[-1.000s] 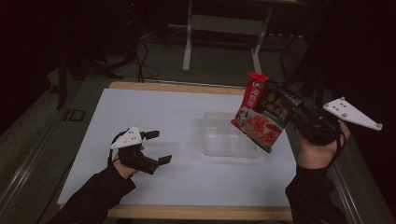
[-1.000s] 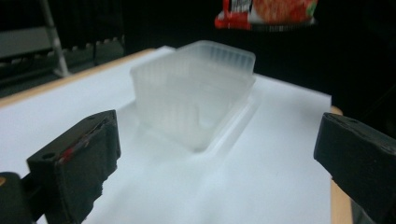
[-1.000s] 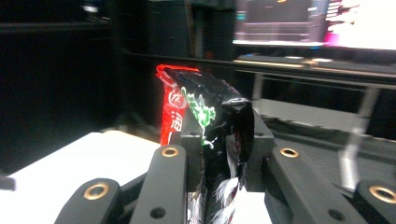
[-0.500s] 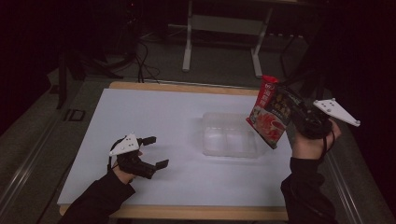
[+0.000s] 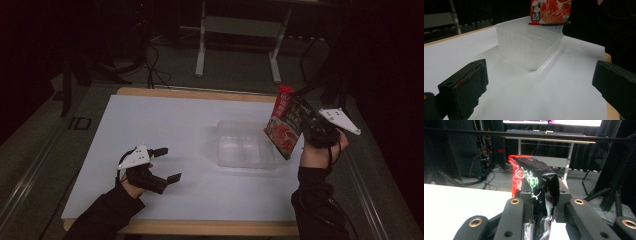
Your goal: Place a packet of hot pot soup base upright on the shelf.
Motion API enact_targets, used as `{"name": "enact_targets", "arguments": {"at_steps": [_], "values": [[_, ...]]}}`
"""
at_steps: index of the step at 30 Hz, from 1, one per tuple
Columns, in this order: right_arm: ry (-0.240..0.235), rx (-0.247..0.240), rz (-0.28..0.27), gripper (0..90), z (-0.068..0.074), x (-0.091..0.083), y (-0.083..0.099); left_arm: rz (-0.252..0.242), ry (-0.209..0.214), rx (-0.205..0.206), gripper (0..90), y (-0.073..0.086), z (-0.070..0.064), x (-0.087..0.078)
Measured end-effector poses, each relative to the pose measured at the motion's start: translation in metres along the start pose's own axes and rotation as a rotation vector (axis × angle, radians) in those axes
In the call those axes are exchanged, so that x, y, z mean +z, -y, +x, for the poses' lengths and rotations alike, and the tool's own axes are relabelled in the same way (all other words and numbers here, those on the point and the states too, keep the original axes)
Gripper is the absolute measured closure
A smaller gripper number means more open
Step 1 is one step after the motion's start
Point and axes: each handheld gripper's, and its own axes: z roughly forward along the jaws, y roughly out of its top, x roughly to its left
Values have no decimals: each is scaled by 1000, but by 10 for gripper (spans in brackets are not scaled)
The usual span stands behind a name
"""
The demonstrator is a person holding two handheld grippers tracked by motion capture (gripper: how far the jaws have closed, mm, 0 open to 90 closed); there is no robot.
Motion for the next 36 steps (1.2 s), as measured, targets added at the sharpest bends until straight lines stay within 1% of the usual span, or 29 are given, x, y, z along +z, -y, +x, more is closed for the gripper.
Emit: {"name": "enact_targets", "arguments": {"at_steps": [3,6,9,11,13,17,20,23,25,31,36], "values": [[-10,25,12,751,2,4,5,1,7,2,5,0,0,0],[-3,36,5,750,3,6,7,2,8,-1,5,0,0,0],[-3,57,5,749,2,6,7,1,7,-4,5,1,1,0],[2,56,3,749,3,6,9,1,9,-2,5,1,1,0],[-5,64,-2,749,2,6,9,-1,12,-5,5,1,1,0],[-6,60,-6,749,4,6,10,2,17,-5,5,1,1,0],[-8,43,5,747,8,7,12,4,20,-7,5,1,1,0],[-18,45,26,745,9,13,19,2,21,-5,6,1,0,0],[-25,57,42,744,10,17,26,-2,22,-7,6,2,1,-1],[-24,49,45,743,12,19,33,-2,23,-18,5,3,2,-1],[-33,57,54,742,12,18,39,0,29,-20,5,3,1,0]]}}
